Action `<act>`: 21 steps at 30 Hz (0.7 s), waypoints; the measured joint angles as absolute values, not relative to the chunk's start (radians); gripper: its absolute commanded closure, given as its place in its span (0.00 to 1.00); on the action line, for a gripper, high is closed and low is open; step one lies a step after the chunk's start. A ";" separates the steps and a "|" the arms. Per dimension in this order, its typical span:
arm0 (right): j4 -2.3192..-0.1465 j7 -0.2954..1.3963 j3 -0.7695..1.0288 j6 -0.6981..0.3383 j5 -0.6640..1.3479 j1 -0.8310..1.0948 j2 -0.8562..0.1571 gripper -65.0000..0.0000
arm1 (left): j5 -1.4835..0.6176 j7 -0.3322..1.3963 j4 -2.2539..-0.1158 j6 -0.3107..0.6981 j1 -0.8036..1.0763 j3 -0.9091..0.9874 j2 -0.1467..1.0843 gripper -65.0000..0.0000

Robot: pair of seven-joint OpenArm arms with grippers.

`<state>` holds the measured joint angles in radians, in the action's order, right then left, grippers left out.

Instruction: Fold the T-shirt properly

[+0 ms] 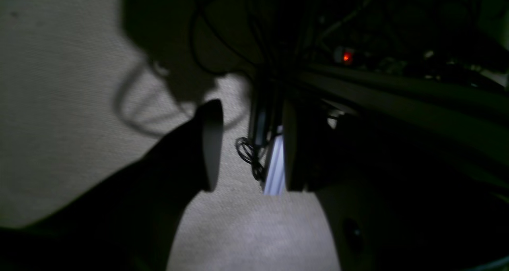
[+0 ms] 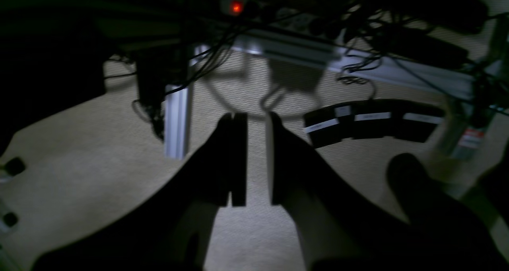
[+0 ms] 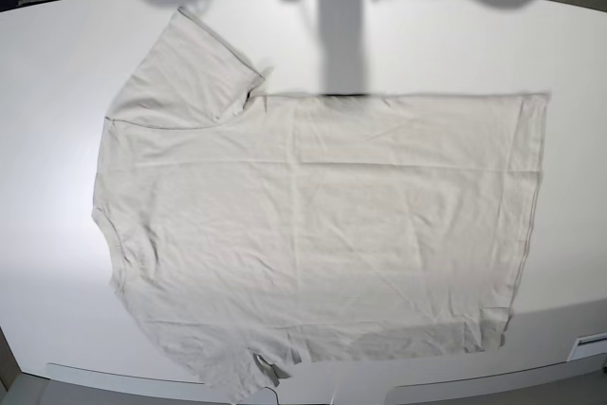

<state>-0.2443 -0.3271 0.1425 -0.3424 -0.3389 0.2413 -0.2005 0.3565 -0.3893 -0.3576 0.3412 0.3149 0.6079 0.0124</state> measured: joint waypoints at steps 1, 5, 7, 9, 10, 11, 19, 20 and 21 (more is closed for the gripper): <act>-0.250 -0.333 0.130 -0.342 -0.339 0.251 -0.204 0.86 | 0.331 -0.389 -0.381 0.345 0.333 0.608 0.011 0.62; -0.310 -0.343 0.046 -0.338 -0.339 0.299 -0.229 0.86 | 0.295 -0.383 -0.484 0.445 0.417 0.608 0.000 0.62; -0.356 -0.349 -0.001 -0.328 -0.305 0.336 -0.236 0.86 | 0.298 -0.380 -0.546 0.457 0.455 0.607 -0.012 0.62; -0.404 -0.351 -0.043 -0.307 -0.214 0.380 -0.242 0.86 | 0.297 -0.383 -0.608 0.458 0.488 0.607 -0.025 0.62; -0.430 -0.349 -0.060 -0.301 -0.175 0.405 -0.246 0.86 | 0.295 -0.384 -0.636 0.461 0.504 0.607 -0.030 0.62; -0.458 -0.348 -0.076 -0.300 -0.155 0.427 -0.253 0.86 | 0.286 -0.380 -0.661 0.470 0.518 0.607 -0.031 0.62; -0.728 -0.347 -0.113 -0.305 -0.054 0.603 -0.303 0.86 | 0.185 -0.313 -0.831 0.553 0.630 0.604 -0.033 0.62; -0.766 -0.344 -0.113 -0.313 -0.020 0.629 -0.309 0.86 | 0.181 -0.310 -0.856 0.554 0.642 0.604 -0.033 0.62; -0.804 -0.340 -0.113 -0.324 0.003 0.655 -0.317 0.86 | 0.182 -0.311 -0.883 0.559 0.656 0.604 -0.033 0.62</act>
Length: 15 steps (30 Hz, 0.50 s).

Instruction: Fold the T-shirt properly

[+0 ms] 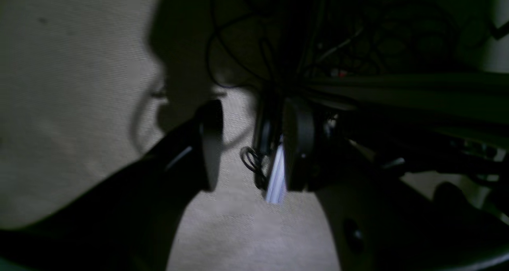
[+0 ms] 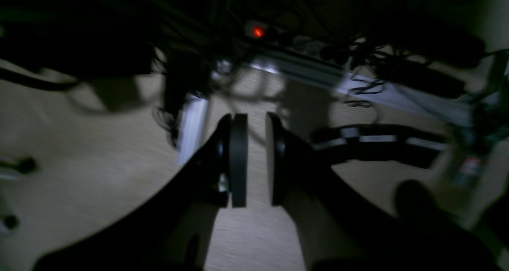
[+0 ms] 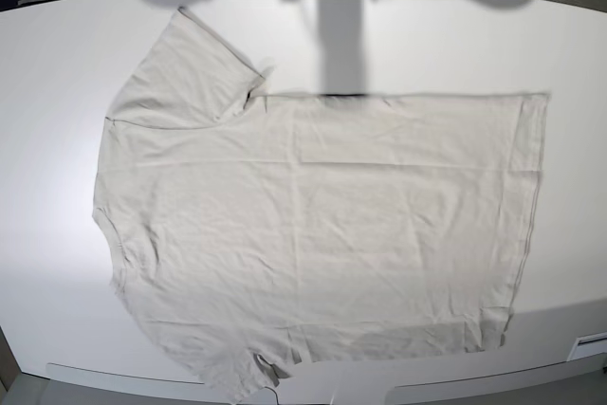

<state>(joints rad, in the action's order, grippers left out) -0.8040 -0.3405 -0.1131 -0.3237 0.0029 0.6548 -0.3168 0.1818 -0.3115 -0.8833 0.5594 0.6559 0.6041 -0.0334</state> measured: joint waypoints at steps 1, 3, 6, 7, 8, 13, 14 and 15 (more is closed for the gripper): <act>-0.843 -0.340 -0.113 -0.333 0.012 0.682 -0.328 0.86 | 0.180 -0.312 -0.912 0.573 0.672 0.603 -0.032 0.62; -0.920 -0.316 -0.113 -0.356 0.033 0.730 -0.355 0.86 | 0.183 -0.308 -0.969 0.601 0.706 0.603 -0.031 0.62; -1.034 -0.289 -0.112 -0.406 0.031 0.793 -0.388 0.86 | 0.170 -0.303 -1.066 0.631 0.764 0.603 -0.038 0.62; -1.068 -0.287 -0.112 -0.421 0.035 0.814 -0.396 0.86 | 0.153 -0.300 -1.099 0.633 0.783 0.603 -0.043 0.62; -1.101 -0.285 -0.112 -0.432 0.056 0.836 -0.402 0.86 | 0.138 -0.286 -1.132 0.640 0.801 0.602 -0.044 0.62; -1.264 -0.181 -0.112 -0.500 0.146 0.935 -0.450 0.86 | 0.109 -0.210 -1.308 0.648 0.872 0.603 -0.042 0.62; -1.297 -0.162 -0.106 -0.507 0.162 0.951 -0.458 0.86 | 0.108 -0.198 -1.343 0.647 0.884 0.603 -0.042 0.62; -1.330 -0.154 -0.097 -0.511 0.160 0.965 -0.463 0.86 | 0.106 -0.196 -1.373 0.648 0.894 0.602 -0.043 0.62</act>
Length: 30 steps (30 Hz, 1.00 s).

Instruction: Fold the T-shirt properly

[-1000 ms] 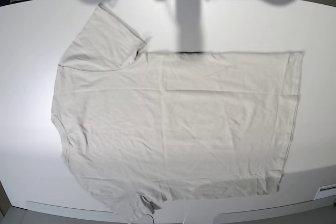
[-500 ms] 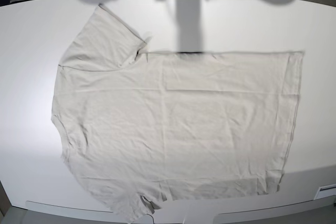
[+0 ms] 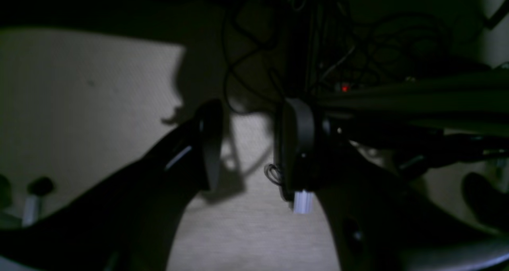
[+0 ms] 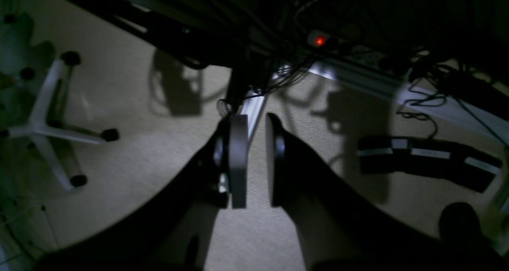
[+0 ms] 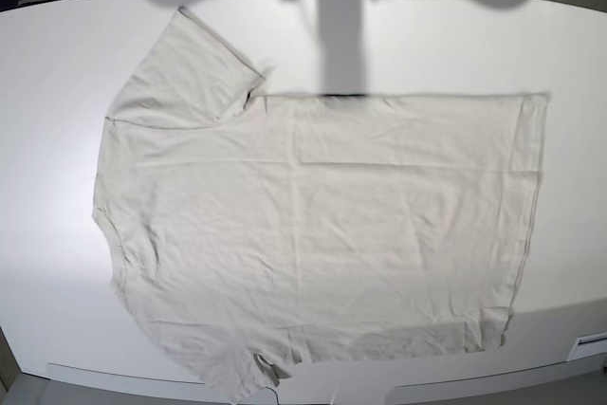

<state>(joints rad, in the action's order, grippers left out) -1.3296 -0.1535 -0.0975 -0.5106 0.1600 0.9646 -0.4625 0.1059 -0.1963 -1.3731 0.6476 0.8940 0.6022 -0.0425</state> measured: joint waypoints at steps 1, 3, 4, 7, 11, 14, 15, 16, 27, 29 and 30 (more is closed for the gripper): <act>-1.360 -0.153 -0.084 -0.511 0.160 0.978 -0.463 0.86 | 0.107 -0.192 -1.403 0.651 0.904 0.602 -0.043 0.62; -1.427 -0.152 -0.051 -0.511 0.160 1.014 -0.463 0.86 | 0.103 -0.194 -1.454 0.651 0.924 0.602 -0.042 0.62; -1.459 -0.151 -0.030 -0.517 0.160 1.034 -0.463 0.86 | 0.091 -0.190 -1.477 0.651 0.934 0.602 -0.040 0.62; -1.557 -0.141 0.045 -0.558 0.159 1.078 -0.463 0.86 | 0.065 -0.179 -1.533 0.649 0.954 0.603 -0.036 0.62; -1.690 -0.081 0.155 -0.615 0.237 1.086 -0.463 0.86 | 0.066 -0.156 -1.612 0.654 0.954 0.601 -0.035 0.62; -1.780 -0.025 0.232 -0.640 0.254 1.088 -0.466 0.86 | 0.079 -0.110 -1.684 0.654 0.956 0.601 -0.014 0.62; -1.807 -0.012 0.251 -0.640 0.255 1.089 -0.466 0.86 | 0.075 -0.095 -1.711 0.654 0.956 0.601 -0.001 0.62; -1.832 -0.007 0.268 -0.641 0.256 1.090 -0.471 0.86 | 0.075 -0.083 -1.737 0.653 0.956 0.601 0.014 0.62; -1.921 0.265 0.313 -0.651 0.258 0.963 -0.575 0.75 | 0.202 0.090 -1.905 0.657 0.880 0.596 0.201 0.48; -1.924 0.292 0.313 -0.656 0.261 0.934 -0.581 0.72 | 0.272 0.113 -1.905 0.658 0.836 0.572 0.232 0.47; -1.924 0.298 0.313 -0.656 0.260 0.923 -0.583 0.72 | 0.306 0.115 -1.905 0.656 0.817 0.554 0.245 0.47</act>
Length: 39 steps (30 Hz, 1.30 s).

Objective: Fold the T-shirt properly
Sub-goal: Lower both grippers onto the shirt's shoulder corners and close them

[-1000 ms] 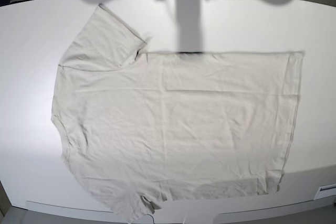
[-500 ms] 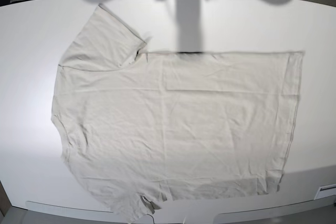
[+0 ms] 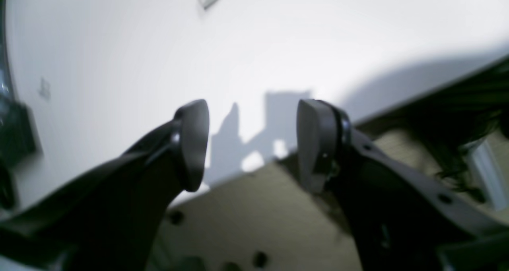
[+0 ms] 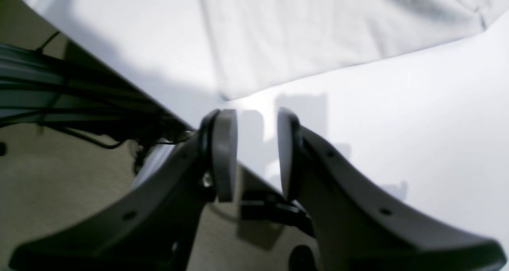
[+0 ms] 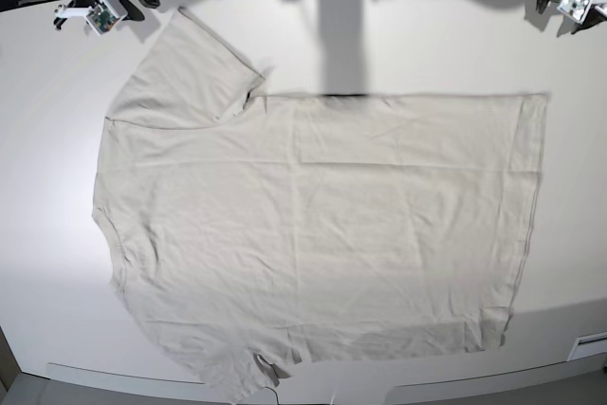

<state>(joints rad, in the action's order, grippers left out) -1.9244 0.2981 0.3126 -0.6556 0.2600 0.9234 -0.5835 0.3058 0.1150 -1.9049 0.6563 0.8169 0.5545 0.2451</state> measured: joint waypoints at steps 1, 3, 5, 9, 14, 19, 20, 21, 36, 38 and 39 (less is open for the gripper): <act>-1.924 0.310 0.313 -0.656 0.260 0.912 -0.586 0.72 | 0.334 0.113 -1.905 0.656 0.801 0.533 0.261 0.47; -1.924 0.315 0.313 -0.655 0.260 0.893 -0.588 0.72 | 0.403 0.114 -1.905 0.658 0.764 0.478 0.294 0.47; -1.924 0.315 0.313 -0.656 0.261 0.883 -0.588 0.72 | 0.460 0.110 -1.905 0.659 0.728 0.417 0.329 0.47; -1.924 0.316 0.313 -0.656 0.260 0.886 -0.586 0.72 | 0.520 0.113 -1.901 0.661 0.656 0.315 0.395 0.47; -1.924 0.316 0.313 -0.655 0.260 0.886 -0.587 0.72 | 0.527 0.113 -1.813 0.659 0.545 0.254 0.424 0.47; -1.924 0.316 0.313 -0.655 0.261 0.884 -0.588 0.72 | 0.527 0.110 -1.654 0.658 0.455 0.197 0.481 0.47; -1.924 0.316 0.313 -0.653 0.261 0.884 -0.588 0.72 | 0.523 0.097 -1.633 0.653 0.443 0.188 0.497 0.47; -1.924 0.316 0.313 -0.647 0.261 0.884 -0.588 0.72 | 0.523 0.084 -1.612 0.651 0.428 0.176 0.513 0.49; -1.924 0.316 0.313 -0.629 0.261 0.884 -0.587 0.72 | 0.559 0.032 -1.518 0.636 0.363 0.137 0.551 0.55; -1.924 0.316 0.313 -0.629 0.261 0.884 -0.587 0.72 | 0.569 0.025 -1.518 0.636 0.363 0.137 0.551 0.55; -1.924 0.316 0.313 -0.629 0.261 0.884 -0.587 0.72 | 0.574 0.021 -1.518 0.636 0.363 0.137 0.551 0.55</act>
<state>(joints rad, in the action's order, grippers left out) -1.9244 0.3164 0.3126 -0.6292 0.2607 0.8845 -0.5869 0.5743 0.0208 -1.5181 0.6357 0.3626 0.1371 0.5514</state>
